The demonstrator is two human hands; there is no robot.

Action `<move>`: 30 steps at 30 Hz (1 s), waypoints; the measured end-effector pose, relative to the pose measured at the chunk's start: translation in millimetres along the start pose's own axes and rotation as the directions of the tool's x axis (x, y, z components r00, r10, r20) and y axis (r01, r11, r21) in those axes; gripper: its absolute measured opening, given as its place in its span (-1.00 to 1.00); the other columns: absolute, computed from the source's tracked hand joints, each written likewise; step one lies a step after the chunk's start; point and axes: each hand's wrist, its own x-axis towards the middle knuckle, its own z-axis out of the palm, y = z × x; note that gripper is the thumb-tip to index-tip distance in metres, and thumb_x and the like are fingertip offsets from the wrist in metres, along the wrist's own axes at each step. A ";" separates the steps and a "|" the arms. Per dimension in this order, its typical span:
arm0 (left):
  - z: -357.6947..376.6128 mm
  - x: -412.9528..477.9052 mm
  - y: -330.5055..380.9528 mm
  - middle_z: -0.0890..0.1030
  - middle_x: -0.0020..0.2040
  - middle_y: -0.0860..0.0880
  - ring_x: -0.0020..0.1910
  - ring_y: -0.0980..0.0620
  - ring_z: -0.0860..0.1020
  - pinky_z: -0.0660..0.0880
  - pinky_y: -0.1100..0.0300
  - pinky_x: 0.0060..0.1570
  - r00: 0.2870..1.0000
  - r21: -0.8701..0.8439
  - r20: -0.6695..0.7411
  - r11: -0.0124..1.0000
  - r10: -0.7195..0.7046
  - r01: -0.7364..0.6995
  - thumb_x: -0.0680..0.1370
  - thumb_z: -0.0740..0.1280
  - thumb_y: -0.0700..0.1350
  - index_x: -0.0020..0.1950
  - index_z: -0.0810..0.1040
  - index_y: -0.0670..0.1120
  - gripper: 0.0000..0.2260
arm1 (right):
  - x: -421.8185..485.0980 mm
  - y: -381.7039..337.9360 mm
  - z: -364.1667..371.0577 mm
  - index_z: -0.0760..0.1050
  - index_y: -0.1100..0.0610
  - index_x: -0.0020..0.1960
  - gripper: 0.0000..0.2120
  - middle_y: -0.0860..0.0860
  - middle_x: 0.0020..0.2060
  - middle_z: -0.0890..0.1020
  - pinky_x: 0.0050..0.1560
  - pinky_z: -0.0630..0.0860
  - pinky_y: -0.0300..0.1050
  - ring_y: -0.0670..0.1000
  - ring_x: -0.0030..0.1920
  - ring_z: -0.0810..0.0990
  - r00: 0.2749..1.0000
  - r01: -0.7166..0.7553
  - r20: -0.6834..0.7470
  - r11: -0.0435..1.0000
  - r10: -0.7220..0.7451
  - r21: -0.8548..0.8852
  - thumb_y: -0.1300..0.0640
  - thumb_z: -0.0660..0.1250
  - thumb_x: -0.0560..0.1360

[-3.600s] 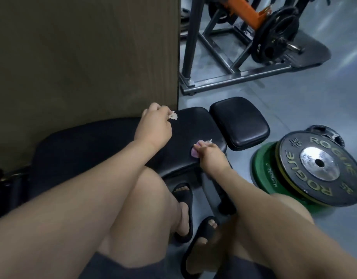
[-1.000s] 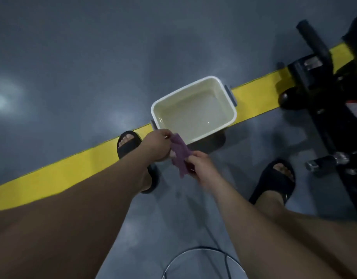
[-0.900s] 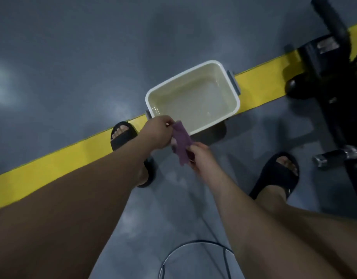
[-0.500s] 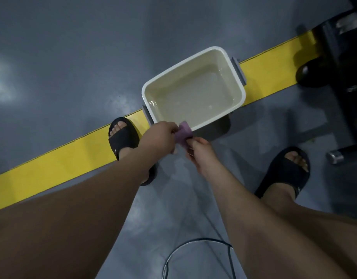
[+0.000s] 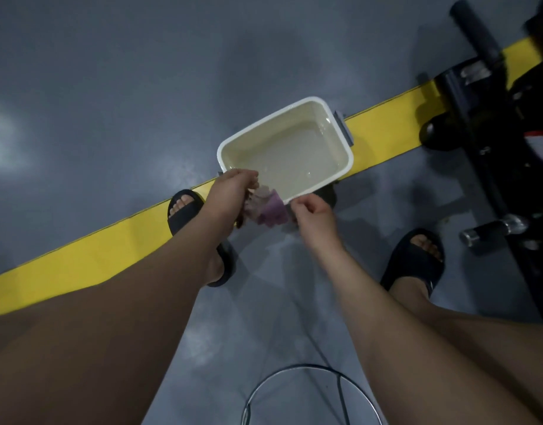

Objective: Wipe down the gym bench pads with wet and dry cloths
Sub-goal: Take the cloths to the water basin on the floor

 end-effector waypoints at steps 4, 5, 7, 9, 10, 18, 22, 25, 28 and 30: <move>11.2 -25.3 17.8 0.65 0.02 -0.20 -0.11 -0.17 0.63 0.57 0.02 -0.12 0.992 -0.103 0.124 0.995 0.018 -0.005 0.47 0.30 -0.23 0.11 0.61 -0.09 -0.75 | -26.6 -47.7 -12.9 0.50 0.23 -0.11 -0.79 -0.06 -0.47 0.59 -0.40 0.48 -0.29 -0.14 -0.48 0.53 0.974 0.061 0.206 0.985 -0.094 0.160 0.13 0.32 0.65; 14.4 -28.6 18.2 0.65 0.03 -0.19 -0.12 -0.16 0.62 0.57 0.00 -0.12 0.989 -0.084 0.145 0.996 0.041 -0.029 0.49 0.27 -0.28 0.15 0.58 -0.08 -0.73 | -25.8 -50.1 -15.2 0.50 0.22 -0.09 -0.81 -0.02 -0.45 0.58 -0.42 0.48 -0.29 -0.13 -0.49 0.54 0.975 0.062 0.200 0.987 -0.092 0.149 0.12 0.34 0.64; 18.6 -37.6 18.0 0.61 0.10 -0.13 -0.10 -0.14 0.59 0.54 -0.04 -0.13 0.979 0.012 0.186 0.996 0.082 -0.085 0.54 0.20 -0.34 0.26 0.51 -0.07 -0.66 | -24.2 -52.5 -25.2 0.50 0.18 -0.12 -0.83 -0.01 -0.42 0.55 -0.41 0.47 -0.31 -0.17 -0.50 0.51 0.983 0.084 0.157 0.992 -0.099 0.097 0.14 0.38 0.61; 20.4 -45.9 17.8 0.58 0.16 -0.16 -0.13 -0.19 0.58 0.48 0.02 -0.25 0.962 0.097 0.259 0.989 0.082 -0.111 0.55 0.18 -0.35 0.34 0.44 -0.08 -0.62 | -20.6 -52.4 -37.6 0.55 0.10 -0.17 -0.81 -0.04 -0.36 0.61 -0.24 0.54 -0.18 -0.15 -0.37 0.56 0.986 0.105 0.124 0.992 -0.113 0.068 0.05 0.40 0.58; 21.1 -50.0 18.4 0.59 0.15 -0.22 -0.16 -0.21 0.59 0.45 0.08 -0.32 0.948 0.129 0.309 0.985 0.073 -0.118 0.55 0.20 -0.35 0.33 0.44 -0.11 -0.63 | -20.7 -53.8 -44.1 0.57 0.07 -0.18 -0.81 -0.06 -0.32 0.64 -0.15 0.59 -0.05 -0.11 -0.29 0.59 0.985 0.111 0.123 0.991 -0.120 0.075 0.01 0.40 0.57; 31.0 -78.0 35.5 0.65 -0.17 -0.25 -0.44 -0.01 0.61 0.51 0.13 -0.42 0.939 0.294 0.285 0.915 0.190 -0.275 0.59 0.40 -0.20 0.00 0.59 -0.26 -0.88 | -32.8 -66.4 -79.0 0.49 0.10 -0.11 -0.82 0.13 -0.14 0.59 -0.01 0.60 0.08 0.10 -0.08 0.58 0.982 0.008 0.181 0.962 -0.060 0.275 0.20 0.25 0.67; 32.1 -79.1 37.0 0.59 0.05 -0.26 -0.31 0.09 0.68 0.64 0.13 -0.21 0.947 0.259 0.256 0.931 0.192 -0.259 0.61 0.39 -0.17 0.09 0.57 -0.32 -0.80 | -27.1 -61.9 -93.0 0.50 0.12 -0.05 -0.82 0.16 -0.08 0.59 -0.18 0.58 -0.11 0.10 -0.09 0.59 0.992 -0.043 0.130 0.928 -0.006 0.371 0.22 0.19 0.69; 37.1 -75.9 33.4 0.57 0.17 -0.23 -0.32 0.01 0.67 0.62 -0.11 -0.05 0.956 0.223 0.256 0.954 0.141 -0.200 0.60 0.39 -0.16 0.20 0.55 -0.16 -0.80 | -23.7 -61.7 -98.0 0.51 0.16 -0.08 -0.80 0.20 -0.08 0.63 -0.31 0.54 -0.17 0.04 -0.24 0.62 0.986 -0.034 0.161 0.913 -0.035 0.406 0.27 0.19 0.68; 46.8 -74.4 30.1 0.44 0.41 0.00 -0.01 0.15 0.64 0.67 -0.10 -0.09 0.938 0.262 0.276 0.923 0.208 -0.282 0.49 0.42 -0.18 0.44 0.41 0.12 -0.46 | -20.9 -63.5 -103.1 0.54 0.17 -0.09 -0.78 0.14 -0.10 0.68 -0.24 0.54 -0.12 0.04 -0.17 0.64 0.981 -0.009 0.177 0.895 -0.079 0.446 0.26 0.19 0.68; 50.5 -75.7 28.7 0.33 0.45 0.08 0.13 -0.01 0.58 0.64 -0.30 -0.14 0.907 0.340 0.357 0.874 0.222 -0.348 0.44 0.43 -0.13 0.47 0.31 0.31 -0.32 | -19.8 -66.2 -108.5 0.53 0.16 -0.11 -0.76 0.06 -0.19 0.68 -0.18 0.55 -0.14 0.00 -0.19 0.63 0.980 -0.007 0.177 0.879 -0.088 0.477 0.25 0.18 0.69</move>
